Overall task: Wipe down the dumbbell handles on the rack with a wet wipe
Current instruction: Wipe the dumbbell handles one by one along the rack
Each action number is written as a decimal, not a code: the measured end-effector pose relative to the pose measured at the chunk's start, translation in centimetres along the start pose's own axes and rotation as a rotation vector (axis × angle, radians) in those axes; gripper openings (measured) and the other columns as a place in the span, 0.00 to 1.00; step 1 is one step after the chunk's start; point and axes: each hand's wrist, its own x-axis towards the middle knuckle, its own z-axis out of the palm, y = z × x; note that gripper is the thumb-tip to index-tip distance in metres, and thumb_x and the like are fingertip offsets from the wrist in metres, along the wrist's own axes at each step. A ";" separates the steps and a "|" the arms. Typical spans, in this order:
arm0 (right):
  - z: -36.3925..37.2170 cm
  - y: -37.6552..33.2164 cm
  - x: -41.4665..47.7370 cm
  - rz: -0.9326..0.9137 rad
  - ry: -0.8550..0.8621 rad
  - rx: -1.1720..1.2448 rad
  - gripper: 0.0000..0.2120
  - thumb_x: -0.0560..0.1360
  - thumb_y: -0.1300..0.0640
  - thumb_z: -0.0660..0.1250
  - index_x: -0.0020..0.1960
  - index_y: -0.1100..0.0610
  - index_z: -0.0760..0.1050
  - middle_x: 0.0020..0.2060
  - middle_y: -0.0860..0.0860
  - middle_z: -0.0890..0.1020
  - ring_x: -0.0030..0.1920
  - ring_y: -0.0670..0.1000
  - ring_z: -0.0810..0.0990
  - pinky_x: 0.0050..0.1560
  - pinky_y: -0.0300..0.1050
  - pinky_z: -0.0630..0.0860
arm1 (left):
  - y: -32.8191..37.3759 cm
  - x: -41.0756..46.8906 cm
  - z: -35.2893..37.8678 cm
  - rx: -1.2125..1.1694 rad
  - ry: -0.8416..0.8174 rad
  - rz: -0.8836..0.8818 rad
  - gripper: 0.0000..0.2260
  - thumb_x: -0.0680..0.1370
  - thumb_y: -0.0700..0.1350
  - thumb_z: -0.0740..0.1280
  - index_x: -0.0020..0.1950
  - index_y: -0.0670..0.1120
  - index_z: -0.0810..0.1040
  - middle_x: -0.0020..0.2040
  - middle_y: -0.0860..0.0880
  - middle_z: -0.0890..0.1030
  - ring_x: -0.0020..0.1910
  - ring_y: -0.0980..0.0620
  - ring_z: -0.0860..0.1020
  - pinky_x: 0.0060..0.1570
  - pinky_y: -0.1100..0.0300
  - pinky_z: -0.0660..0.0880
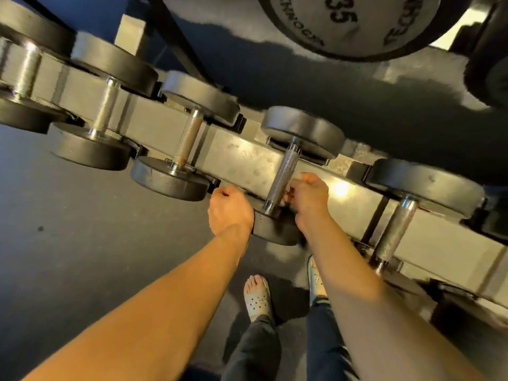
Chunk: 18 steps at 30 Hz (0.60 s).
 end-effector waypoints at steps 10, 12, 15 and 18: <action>-0.3 1.3 -2.0 -0.593 0.007 -0.670 0.09 0.77 0.56 0.71 0.40 0.49 0.75 0.35 0.45 0.79 0.36 0.44 0.76 0.37 0.35 0.69 | 0.8 -2.0 1.2 0.203 -0.048 0.314 0.11 0.75 0.57 0.56 0.38 0.54 0.70 0.42 0.49 0.78 0.52 0.41 0.77 0.53 0.43 0.76; 0.7 0.2 -1.2 -0.717 0.121 -0.624 0.07 0.78 0.56 0.70 0.43 0.53 0.75 0.37 0.46 0.79 0.38 0.45 0.75 0.37 0.33 0.66 | 0.6 -2.1 1.3 0.216 -0.027 0.348 0.13 0.73 0.58 0.53 0.39 0.53 0.72 0.42 0.47 0.80 0.50 0.41 0.78 0.51 0.43 0.77; 1.0 0.2 -0.9 -0.728 0.134 -0.549 0.09 0.79 0.54 0.69 0.44 0.56 0.73 0.36 0.46 0.76 0.37 0.46 0.74 0.38 0.37 0.68 | 0.3 -2.1 1.4 0.237 -0.005 0.369 0.16 0.74 0.58 0.52 0.41 0.51 0.75 0.43 0.46 0.81 0.49 0.41 0.78 0.50 0.42 0.77; -0.5 1.1 -1.6 -0.540 -0.104 -0.744 0.11 0.78 0.55 0.71 0.40 0.52 0.71 0.35 0.44 0.75 0.38 0.47 0.75 0.37 0.40 0.68 | 0.2 -1.9 1.3 0.241 -0.005 0.375 0.15 0.78 0.55 0.53 0.43 0.50 0.76 0.44 0.45 0.80 0.49 0.41 0.77 0.50 0.42 0.77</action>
